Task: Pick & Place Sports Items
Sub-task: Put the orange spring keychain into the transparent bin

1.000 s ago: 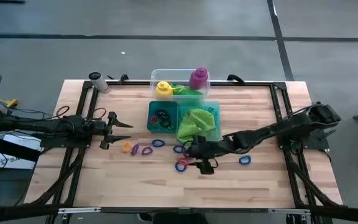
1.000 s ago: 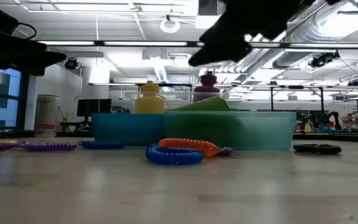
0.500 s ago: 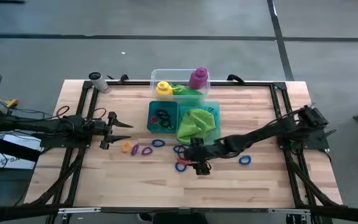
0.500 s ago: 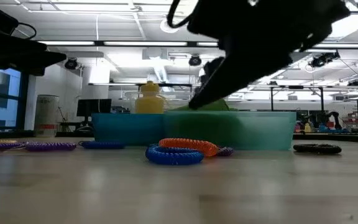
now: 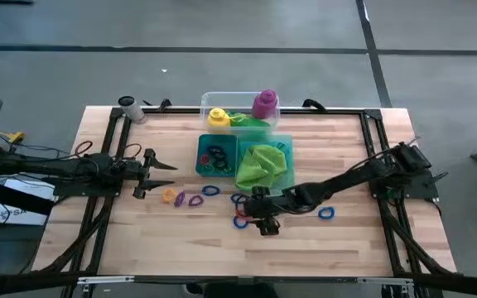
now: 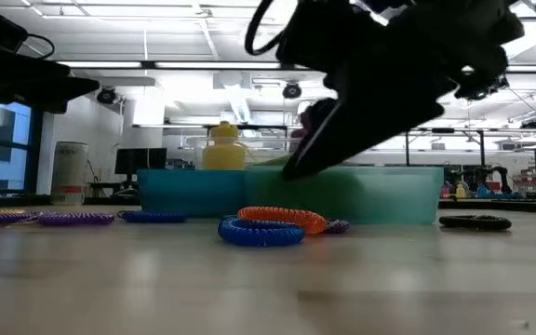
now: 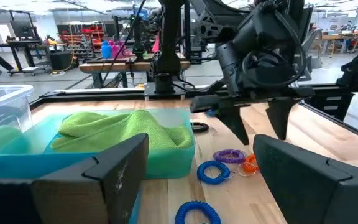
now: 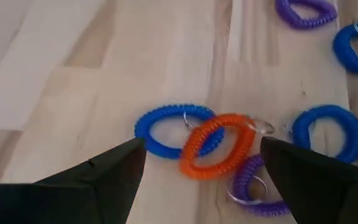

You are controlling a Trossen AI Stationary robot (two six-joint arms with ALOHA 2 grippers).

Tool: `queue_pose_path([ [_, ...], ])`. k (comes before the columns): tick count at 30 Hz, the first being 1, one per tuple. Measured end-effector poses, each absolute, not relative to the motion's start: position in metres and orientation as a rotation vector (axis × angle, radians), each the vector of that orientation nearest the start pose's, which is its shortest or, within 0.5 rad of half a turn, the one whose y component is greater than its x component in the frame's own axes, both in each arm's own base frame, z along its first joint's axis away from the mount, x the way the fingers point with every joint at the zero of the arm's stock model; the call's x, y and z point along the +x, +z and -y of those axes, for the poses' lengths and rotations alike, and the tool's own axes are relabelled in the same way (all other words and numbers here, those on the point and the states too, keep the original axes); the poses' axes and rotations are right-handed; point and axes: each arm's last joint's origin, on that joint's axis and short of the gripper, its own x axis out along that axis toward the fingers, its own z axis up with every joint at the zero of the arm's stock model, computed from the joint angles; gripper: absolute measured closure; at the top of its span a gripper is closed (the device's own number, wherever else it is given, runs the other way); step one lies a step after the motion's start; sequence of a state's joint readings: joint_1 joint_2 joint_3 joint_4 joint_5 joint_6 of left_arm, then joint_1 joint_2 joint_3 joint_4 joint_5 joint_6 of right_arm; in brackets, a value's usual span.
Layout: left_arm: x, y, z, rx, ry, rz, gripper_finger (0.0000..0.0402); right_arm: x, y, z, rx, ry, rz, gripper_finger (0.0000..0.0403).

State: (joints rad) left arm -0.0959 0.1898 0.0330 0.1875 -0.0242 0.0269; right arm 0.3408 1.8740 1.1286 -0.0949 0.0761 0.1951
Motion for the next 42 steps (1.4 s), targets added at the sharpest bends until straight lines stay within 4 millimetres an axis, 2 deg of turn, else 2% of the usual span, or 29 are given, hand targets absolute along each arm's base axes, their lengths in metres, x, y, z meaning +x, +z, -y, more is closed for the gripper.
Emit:
queue_pose_path([
  [8,0.108,0.177,0.010,0.025,-0.071,0.033,0.0165,0.363,0.166,-0.140,-0.006,0.200,-0.768,0.0149],
  [20,0.108,0.177,0.010,0.025,-0.071,0.032,0.0165,0.363,0.167,-0.140,-0.003,0.185,-0.765,0.0149],
  [23,0.108,0.177,0.010,0.025,-0.071,0.032,0.0165,0.365,0.159,-0.141,0.006,0.179,-0.778,0.0149],
  [31,0.108,0.177,0.010,0.025,-0.071,0.032,0.0165,0.370,0.120,-0.143,0.003,0.178,-0.870,0.0149],
  [37,0.108,0.177,0.010,0.025,-0.071,0.032,0.0165,0.371,0.115,-0.144,-0.001,0.176,-0.869,0.0156],
  [42,0.108,0.177,0.010,0.025,-0.071,0.032,0.0165,0.371,0.115,-0.144,0.001,0.179,-0.869,0.0199],
])
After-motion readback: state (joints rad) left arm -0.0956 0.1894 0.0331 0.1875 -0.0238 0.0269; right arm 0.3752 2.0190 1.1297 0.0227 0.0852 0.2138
